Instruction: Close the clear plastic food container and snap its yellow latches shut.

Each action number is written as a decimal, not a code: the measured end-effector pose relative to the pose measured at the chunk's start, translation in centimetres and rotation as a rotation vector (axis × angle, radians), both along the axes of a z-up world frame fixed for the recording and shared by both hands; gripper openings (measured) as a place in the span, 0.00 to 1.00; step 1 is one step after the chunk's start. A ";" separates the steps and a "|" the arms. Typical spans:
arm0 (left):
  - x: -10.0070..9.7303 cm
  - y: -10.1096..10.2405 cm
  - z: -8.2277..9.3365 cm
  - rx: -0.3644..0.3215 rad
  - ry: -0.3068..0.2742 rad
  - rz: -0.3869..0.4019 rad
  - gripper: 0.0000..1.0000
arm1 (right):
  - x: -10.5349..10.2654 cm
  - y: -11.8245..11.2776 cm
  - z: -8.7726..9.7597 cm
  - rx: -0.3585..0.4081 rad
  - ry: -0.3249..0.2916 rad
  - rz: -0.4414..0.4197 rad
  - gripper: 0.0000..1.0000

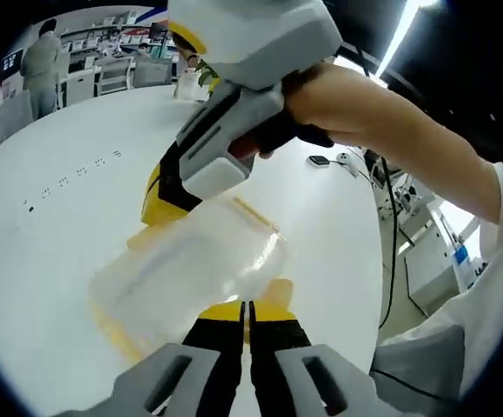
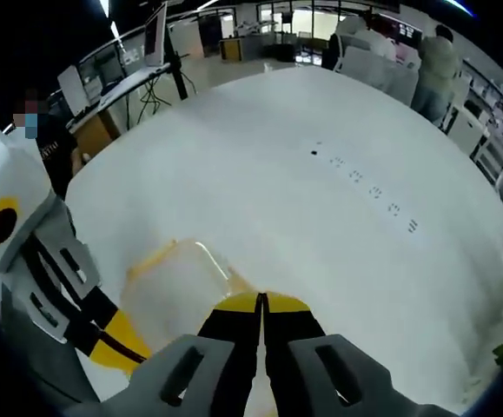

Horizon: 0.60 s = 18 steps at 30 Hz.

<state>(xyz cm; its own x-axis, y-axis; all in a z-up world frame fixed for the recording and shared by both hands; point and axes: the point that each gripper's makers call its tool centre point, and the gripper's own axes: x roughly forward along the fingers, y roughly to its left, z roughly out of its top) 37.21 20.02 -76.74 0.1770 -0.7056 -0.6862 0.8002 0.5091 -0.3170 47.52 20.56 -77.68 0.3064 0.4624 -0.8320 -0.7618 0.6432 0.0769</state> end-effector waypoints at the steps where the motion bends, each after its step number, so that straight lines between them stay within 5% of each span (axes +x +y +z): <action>1: 0.0 0.0 0.0 -0.001 0.000 0.000 0.00 | 0.1 0.0 -0.1 0.000 0.001 -0.002 0.00; 13: -1.6 -0.3 0.5 -0.041 0.034 -0.014 0.04 | 0.7 -0.5 -1.1 -0.008 0.023 -0.027 0.00; 18: -2.0 -0.6 0.6 -0.014 -0.037 -0.064 0.08 | 0.6 -0.5 -1.1 -0.003 0.026 -0.034 0.00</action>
<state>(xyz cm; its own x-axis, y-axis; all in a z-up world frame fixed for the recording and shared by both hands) 35.24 19.45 -76.13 0.1561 -0.7255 -0.6702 0.8425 0.4520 -0.2931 48.14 20.02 -78.77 0.2996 0.4497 -0.8414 -0.7376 0.6686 0.0947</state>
